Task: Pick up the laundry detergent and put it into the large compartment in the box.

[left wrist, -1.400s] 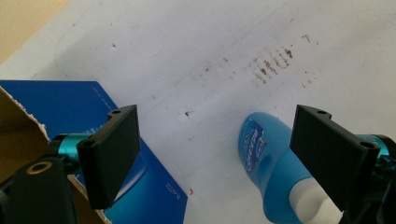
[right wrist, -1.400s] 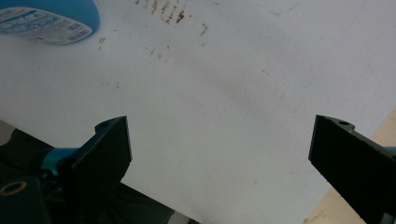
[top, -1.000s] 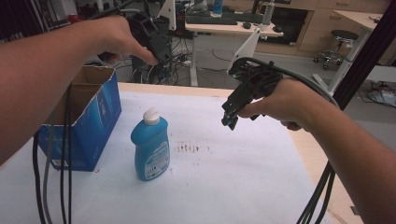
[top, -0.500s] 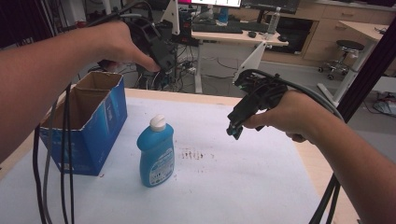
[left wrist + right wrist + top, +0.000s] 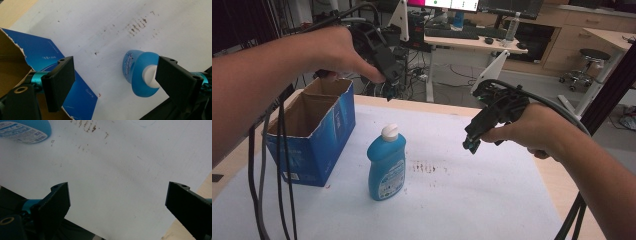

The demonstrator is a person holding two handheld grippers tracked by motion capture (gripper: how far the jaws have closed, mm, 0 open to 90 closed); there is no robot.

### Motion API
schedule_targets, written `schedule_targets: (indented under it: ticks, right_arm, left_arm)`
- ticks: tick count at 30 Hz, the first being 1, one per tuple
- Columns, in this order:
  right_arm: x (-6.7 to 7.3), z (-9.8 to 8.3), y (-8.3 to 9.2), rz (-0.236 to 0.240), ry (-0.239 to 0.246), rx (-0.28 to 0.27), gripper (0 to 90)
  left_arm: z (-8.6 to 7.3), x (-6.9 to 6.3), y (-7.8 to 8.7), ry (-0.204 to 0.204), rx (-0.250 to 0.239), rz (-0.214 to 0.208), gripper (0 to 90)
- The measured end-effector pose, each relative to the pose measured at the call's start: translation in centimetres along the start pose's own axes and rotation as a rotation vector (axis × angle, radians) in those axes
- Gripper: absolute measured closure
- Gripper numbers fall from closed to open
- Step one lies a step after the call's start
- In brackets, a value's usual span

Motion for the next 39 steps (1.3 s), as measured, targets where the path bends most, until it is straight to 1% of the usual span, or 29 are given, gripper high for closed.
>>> schedule_targets:
  ticks: [1, 3, 9, 11, 15, 18, 21, 24, 26, 29, 31, 32, 33, 34, 35, 39]
  right_arm:
    - [0.0, 0.0, 0.0, -0.001, -0.004, -0.003, 5.0]
    - [0.0, 0.0, 0.0, 0.003, -0.007, 0.001, 5.0]
    - [0.0, -0.1, -0.2, 0.006, -0.010, 0.004, 5.0]
    - [-0.1, -0.1, -0.3, 0.006, -0.006, 0.004, 5.0]
    - [0.0, -0.1, -0.4, 0.008, -0.001, 0.001, 5.0]
    - [0.0, -0.1, -0.4, 0.006, -0.005, 0.002, 5.0]
    - [0.0, -0.1, -0.4, 0.004, -0.005, -0.003, 5.0]
    - [0.0, -0.2, -0.6, 0.007, 0.003, 0.000, 5.0]
    - [0.0, -0.2, -0.6, 0.005, -0.002, 0.000, 5.0]
    - [0.1, -0.2, -0.8, 0.006, 0.007, -0.002, 5.0]
    - [0.1, -0.3, -0.9, 0.005, 0.002, 0.002, 5.0]
    - [0.1, -0.3, -0.9, 0.005, 0.002, 0.002, 5.0]
    - [0.1, -0.4, -1.0, 0.005, -0.003, 0.005, 5.0]
    - [0.1, -0.4, -1.0, 0.007, 0.000, 0.005, 5.0]
    - [0.1, -0.4, -1.1, 0.006, -0.003, 0.004, 5.0]
    - [0.1, -0.5, -1.2, 0.009, -0.004, 0.004, 5.0]
  left_arm:
    - [-0.2, -0.1, 0.1, -0.002, 0.000, -0.010, 16.3]
    - [-0.7, -0.3, 0.3, -0.014, 0.000, -0.011, 16.3]
    - [-2.0, -0.9, 0.4, -0.016, 0.000, -0.016, 16.3]
    - [-2.2, -1.0, 0.4, -0.015, -0.004, -0.017, 16.3]
    - [-3.1, -1.3, 0.5, -0.008, -0.022, -0.026, 16.2]
    - [-3.9, -1.3, 0.4, -0.002, -0.017, -0.025, 16.3]
    - [-4.4, -1.3, 0.3, 0.007, -0.033, -0.029, 16.3]
    - [-5.0, -1.4, -0.1, 0.010, -0.022, -0.024, 16.3]
    - [-5.1, -1.5, -0.3, 0.008, -0.018, -0.021, 16.2]
    - [-5.6, -2.4, -0.9, -0.007, -0.008, -0.024, 16.3]
    - [-5.8, -2.9, -1.2, -0.019, -0.006, -0.025, 16.2]
    - [-5.8, -2.9, -1.2, -0.019, -0.006, -0.025, 16.3]
    - [-6.0, -3.4, -1.5, -0.028, -0.004, -0.026, 16.3]
    - [-6.0, -3.4, -1.5, -0.028, -0.004, -0.026, 16.3]
    - [-6.2, -3.8, -2.0, -0.033, 0.003, -0.027, 16.3]
    - [-6.3, -4.2, -2.7, -0.029, 0.000, -0.033, 16.3]
Point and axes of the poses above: each handheld gripper's, and its own axes: y roughly backward along the jaws, z roughly out of its top, x roughly to its left, the point moved 10 cm from there along -y, roughly forward along the jaws, and after that the axes turned 4 degrees about y, right-handed, at the moved point
